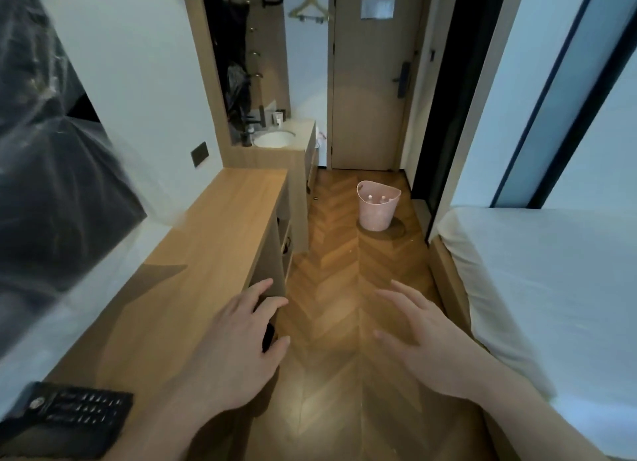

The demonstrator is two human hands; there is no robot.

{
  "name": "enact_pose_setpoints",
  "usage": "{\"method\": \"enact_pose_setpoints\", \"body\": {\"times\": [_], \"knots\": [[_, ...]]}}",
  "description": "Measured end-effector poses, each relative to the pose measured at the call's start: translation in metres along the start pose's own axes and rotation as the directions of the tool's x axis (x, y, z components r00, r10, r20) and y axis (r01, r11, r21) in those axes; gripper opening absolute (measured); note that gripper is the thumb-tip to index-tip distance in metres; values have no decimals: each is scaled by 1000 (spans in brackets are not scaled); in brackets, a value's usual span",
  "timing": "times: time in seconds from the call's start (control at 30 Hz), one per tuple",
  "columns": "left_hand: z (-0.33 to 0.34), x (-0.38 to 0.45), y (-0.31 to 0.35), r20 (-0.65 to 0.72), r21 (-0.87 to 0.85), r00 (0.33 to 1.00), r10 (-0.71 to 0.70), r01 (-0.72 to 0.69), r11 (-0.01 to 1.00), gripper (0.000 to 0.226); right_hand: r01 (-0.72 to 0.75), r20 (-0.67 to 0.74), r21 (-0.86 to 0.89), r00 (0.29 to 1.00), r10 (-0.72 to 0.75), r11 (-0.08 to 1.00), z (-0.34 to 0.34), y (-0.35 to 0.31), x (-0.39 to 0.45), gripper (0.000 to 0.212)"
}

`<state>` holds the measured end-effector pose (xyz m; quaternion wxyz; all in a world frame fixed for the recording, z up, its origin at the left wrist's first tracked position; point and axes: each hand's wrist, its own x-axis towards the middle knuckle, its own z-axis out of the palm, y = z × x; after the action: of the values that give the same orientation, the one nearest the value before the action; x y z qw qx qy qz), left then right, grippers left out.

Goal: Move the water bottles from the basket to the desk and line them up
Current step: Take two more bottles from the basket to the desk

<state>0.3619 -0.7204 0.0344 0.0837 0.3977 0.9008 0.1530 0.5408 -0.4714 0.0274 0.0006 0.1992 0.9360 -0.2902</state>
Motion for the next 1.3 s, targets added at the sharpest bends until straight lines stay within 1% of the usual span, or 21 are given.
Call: {"method": "enact_pose_setpoints", "body": {"times": [0.1,0.23,0.37,0.53,0.73,0.9,1.03,1.1,1.3], "knots": [[-7,50,-14,30,12,999,12,-13,1000,60,-35,-19,-18,999,34,999,-9,5,41,68],[-6,118,-20,49,77,998,44,-47,996,68,-126,-44,-65,991,124,990,-18,27,78,73],[5,182,-4,60,108,993,104,-110,988,73,-230,-49,-51,973,227,972,-37,63,99,76],[22,271,33,119,183,982,149,-170,968,76,-343,-75,-74,938,338,936,-68,120,140,79],[55,375,75,131,235,984,121,-150,960,82,-344,-53,-77,939,340,936,-100,199,213,80],[70,446,104,102,270,994,45,-71,960,85,-325,-25,-91,946,324,941,-135,251,273,80],[74,485,123,80,269,996,44,-64,961,85,-306,-17,-166,951,308,937,-165,274,326,79],[77,502,125,54,253,998,35,-48,966,86,-275,-12,-184,961,277,944,-174,282,352,79],[81,562,107,61,293,996,-67,46,955,88,-224,32,-217,971,236,950,-191,299,423,79]]}}
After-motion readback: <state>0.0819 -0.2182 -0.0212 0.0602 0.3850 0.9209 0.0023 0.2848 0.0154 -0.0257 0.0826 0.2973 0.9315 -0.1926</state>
